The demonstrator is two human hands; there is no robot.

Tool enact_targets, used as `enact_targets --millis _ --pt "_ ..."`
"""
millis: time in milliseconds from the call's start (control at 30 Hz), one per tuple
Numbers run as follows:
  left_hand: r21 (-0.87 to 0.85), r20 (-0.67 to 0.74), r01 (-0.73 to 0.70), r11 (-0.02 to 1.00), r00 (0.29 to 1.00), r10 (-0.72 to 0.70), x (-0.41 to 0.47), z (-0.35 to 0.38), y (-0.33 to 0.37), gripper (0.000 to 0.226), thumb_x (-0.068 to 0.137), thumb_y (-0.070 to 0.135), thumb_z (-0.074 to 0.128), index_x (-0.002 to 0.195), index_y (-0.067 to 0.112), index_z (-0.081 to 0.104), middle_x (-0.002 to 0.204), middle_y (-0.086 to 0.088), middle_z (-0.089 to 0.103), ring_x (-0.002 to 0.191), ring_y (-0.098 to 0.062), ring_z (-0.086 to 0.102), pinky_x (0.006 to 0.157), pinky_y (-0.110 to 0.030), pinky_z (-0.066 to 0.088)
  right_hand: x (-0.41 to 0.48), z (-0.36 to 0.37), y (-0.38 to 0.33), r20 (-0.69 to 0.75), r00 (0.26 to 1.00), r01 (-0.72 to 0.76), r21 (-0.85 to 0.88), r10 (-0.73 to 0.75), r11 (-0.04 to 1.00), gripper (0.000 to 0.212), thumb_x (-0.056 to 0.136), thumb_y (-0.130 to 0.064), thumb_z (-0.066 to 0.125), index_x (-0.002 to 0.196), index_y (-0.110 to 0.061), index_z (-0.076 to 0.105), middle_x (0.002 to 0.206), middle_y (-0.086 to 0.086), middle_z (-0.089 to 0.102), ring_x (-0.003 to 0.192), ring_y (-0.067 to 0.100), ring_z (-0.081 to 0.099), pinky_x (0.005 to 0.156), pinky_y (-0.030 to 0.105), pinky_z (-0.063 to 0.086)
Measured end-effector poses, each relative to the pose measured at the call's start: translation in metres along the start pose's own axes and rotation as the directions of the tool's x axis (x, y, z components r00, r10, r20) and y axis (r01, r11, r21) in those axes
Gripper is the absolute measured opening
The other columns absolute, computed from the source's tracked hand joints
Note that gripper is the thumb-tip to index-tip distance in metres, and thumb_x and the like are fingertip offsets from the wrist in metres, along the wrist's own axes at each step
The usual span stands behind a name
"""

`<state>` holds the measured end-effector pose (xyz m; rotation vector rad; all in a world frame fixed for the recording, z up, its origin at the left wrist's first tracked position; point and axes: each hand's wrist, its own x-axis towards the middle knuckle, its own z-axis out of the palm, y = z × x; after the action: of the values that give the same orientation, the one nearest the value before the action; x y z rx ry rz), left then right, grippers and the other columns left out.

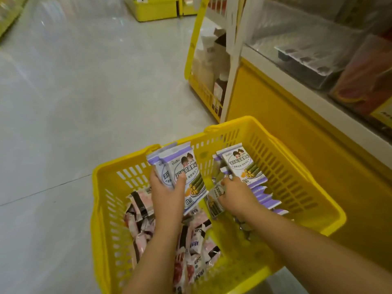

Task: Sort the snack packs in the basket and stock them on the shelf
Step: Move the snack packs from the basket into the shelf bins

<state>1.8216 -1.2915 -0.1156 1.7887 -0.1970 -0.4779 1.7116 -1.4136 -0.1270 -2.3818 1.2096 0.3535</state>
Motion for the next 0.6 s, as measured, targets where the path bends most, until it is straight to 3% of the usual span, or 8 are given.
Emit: enact_targets --millis 133,233,300,400,467,500,600 --pt "0.039 -0.028 -0.097 0.995 0.995 0.098 -0.001 -0.004 -0.003 0.054 0.085 0.031 0.069 0.131 0.035 0.040 0.120 0.005 0.059 0.103 -0.015 0.062 0.083 -0.040 0.057 0.007 0.010 0.002 0.072 0.997 -0.009 -0.089 0.015 0.996 0.043 0.094 -0.021 0.055 0.135 -0.014 0.047 0.137 0.017 0.038 0.115 0.035 0.051 0.097 0.041 0.047" --pt "0.077 -0.068 -0.156 0.985 0.985 0.161 -0.001 -0.009 -0.006 0.058 0.085 0.032 0.068 0.135 0.034 0.038 0.121 0.008 0.057 0.106 -0.013 0.060 0.079 -0.024 0.050 0.010 0.016 0.002 0.191 0.981 0.066 -0.260 -0.016 0.963 0.037 0.091 -0.023 0.057 0.127 -0.013 0.055 0.128 0.016 0.049 0.118 0.035 0.047 0.094 0.041 0.048" --pt "0.075 -0.072 -0.159 0.984 0.984 0.164 0.001 -0.011 -0.007 0.060 0.086 0.032 0.069 0.137 0.033 0.037 0.122 0.008 0.057 0.108 -0.012 0.059 0.077 -0.018 0.046 0.012 0.023 -0.001 0.258 0.965 0.129 -0.282 -0.055 0.951 0.037 0.092 -0.021 0.056 0.128 -0.011 0.054 0.124 0.019 0.051 0.118 0.034 0.048 0.093 0.041 0.048" --pt "0.063 -0.062 -0.160 0.985 0.985 0.164 0.001 -0.012 -0.009 0.063 0.085 0.032 0.069 0.139 0.030 0.036 0.124 0.007 0.056 0.110 -0.014 0.059 0.087 -0.031 0.053 0.012 0.028 -0.008 0.319 0.940 0.200 -0.233 -0.120 0.952 0.038 0.095 -0.012 0.049 0.133 -0.010 0.051 0.123 0.021 0.052 0.124 0.032 0.041 0.093 0.042 0.047" --pt "0.057 -0.055 -0.170 0.984 0.983 0.173 0.000 -0.011 -0.006 0.064 0.085 0.033 0.069 0.139 0.029 0.036 0.126 0.004 0.056 0.111 -0.016 0.059 0.091 -0.040 0.054 0.009 0.021 -0.010 0.222 0.961 0.209 -0.205 -0.162 0.956 0.031 0.095 -0.011 0.051 0.125 -0.009 0.057 0.118 0.017 0.053 0.114 0.032 0.049 0.086 0.039 0.047" --pt "0.050 -0.057 -0.183 0.982 0.981 0.186 -0.001 -0.011 -0.004 0.064 0.085 0.033 0.069 0.139 0.030 0.036 0.127 0.005 0.055 0.111 -0.015 0.058 0.091 -0.038 0.053 0.005 0.015 -0.009 0.133 0.975 0.200 -0.166 -0.179 0.966 0.026 0.094 -0.012 0.052 0.118 -0.008 0.062 0.111 0.015 0.052 0.105 0.032 0.053 0.080 0.037 0.047" --pt "0.005 -0.080 -0.236 0.972 0.968 0.236 -0.008 -0.007 0.011 0.066 0.085 0.032 0.070 0.140 0.034 0.033 0.127 0.012 0.051 0.111 -0.004 0.055 0.082 -0.015 0.046 -0.013 -0.015 -0.005 -0.138 0.964 0.229 0.002 -0.227 0.973 0.018 0.095 -0.015 0.052 0.104 -0.011 0.067 0.100 0.011 0.054 0.090 0.030 0.056 0.076 0.037 0.048"
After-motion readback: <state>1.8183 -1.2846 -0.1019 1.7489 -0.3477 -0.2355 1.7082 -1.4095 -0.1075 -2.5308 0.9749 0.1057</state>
